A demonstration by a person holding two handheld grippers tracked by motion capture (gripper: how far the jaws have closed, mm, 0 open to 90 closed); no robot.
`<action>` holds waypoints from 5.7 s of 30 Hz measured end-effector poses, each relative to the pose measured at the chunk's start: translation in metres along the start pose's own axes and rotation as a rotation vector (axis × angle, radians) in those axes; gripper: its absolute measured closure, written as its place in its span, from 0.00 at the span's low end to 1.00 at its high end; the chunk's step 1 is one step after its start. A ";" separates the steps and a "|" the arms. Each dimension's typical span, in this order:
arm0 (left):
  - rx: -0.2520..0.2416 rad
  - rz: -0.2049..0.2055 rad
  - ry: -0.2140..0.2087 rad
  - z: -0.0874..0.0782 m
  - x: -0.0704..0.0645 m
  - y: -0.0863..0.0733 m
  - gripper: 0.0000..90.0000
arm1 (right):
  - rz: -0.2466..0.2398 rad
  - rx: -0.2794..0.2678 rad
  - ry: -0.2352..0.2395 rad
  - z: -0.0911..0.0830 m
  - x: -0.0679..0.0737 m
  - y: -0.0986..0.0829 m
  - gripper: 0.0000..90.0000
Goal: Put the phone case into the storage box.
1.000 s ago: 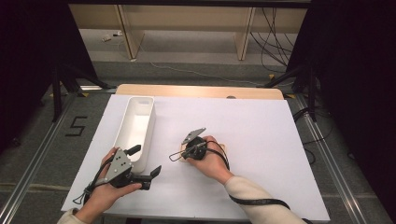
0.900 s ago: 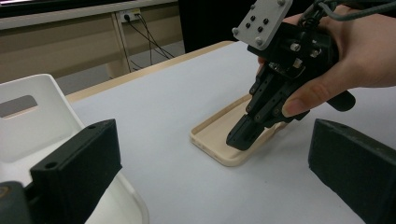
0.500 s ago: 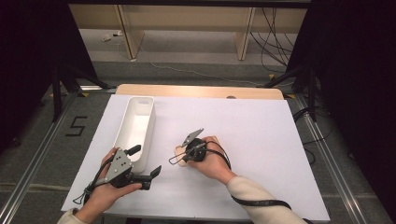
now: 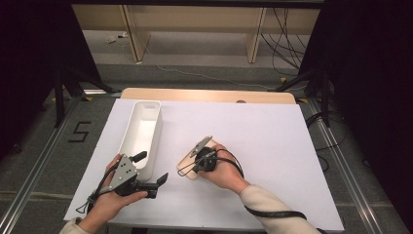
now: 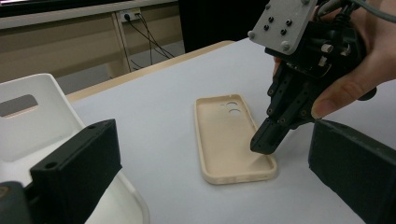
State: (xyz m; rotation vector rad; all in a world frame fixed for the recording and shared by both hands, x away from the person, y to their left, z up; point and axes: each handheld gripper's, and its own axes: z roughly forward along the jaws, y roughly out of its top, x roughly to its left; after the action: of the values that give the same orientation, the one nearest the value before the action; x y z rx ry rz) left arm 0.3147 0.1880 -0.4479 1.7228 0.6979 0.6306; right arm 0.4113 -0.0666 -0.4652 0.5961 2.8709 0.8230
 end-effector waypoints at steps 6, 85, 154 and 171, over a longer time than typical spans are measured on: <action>-0.001 -0.002 0.001 0.000 0.000 0.000 0.02 | 0.001 0.014 -0.001 -0.002 0.000 -0.002 1.00; -0.003 0.002 0.000 0.000 -0.001 0.001 0.02 | 0.053 -0.119 -0.014 -0.031 -0.007 -0.024 0.70; -0.006 0.018 -0.003 0.001 -0.003 0.003 0.02 | -0.166 -0.012 -0.058 -0.036 0.015 -0.011 0.34; -0.011 0.013 -0.005 0.001 -0.003 0.003 0.02 | -0.236 0.152 -0.078 -0.011 0.020 0.003 0.35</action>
State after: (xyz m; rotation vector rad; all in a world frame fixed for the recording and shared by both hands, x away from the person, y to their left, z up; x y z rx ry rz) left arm 0.3141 0.1846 -0.4459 1.7190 0.6789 0.6372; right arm 0.3922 -0.0619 -0.4542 0.2863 2.8749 0.5396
